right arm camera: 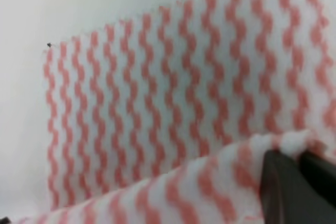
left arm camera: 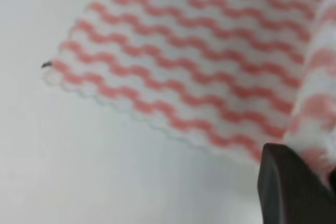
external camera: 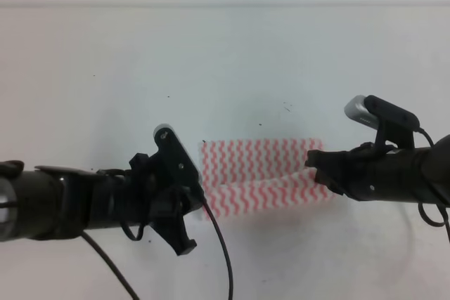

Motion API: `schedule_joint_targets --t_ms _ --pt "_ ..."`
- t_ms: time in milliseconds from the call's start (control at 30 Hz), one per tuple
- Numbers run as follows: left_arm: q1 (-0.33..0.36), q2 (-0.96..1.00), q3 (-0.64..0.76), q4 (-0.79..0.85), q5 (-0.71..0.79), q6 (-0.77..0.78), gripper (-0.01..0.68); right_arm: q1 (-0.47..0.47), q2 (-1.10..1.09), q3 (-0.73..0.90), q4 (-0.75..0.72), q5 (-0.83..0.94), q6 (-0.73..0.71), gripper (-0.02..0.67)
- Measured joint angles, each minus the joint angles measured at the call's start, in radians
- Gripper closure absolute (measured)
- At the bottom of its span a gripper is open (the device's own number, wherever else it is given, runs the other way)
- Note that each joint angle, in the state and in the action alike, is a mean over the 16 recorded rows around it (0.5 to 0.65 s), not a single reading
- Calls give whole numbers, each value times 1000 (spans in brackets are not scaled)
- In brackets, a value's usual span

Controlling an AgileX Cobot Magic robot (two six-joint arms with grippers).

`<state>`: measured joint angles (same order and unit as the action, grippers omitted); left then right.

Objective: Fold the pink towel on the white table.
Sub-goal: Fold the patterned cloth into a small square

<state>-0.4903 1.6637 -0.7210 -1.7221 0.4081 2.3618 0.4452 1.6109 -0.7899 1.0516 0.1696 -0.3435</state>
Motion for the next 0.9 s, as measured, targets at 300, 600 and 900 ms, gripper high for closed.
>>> schedule_joint_targets --t_ms 300,600,900 --pt "0 19 -42 -5 -37 -53 677 0 15 -2 0 -23 1 665" --pt "0 25 -60 -5 -50 -67 677 0 49 -18 -2 -28 1 665" --pt "0 36 -84 -29 -62 -69 677 -11 72 -57 -10 -14 1 666"
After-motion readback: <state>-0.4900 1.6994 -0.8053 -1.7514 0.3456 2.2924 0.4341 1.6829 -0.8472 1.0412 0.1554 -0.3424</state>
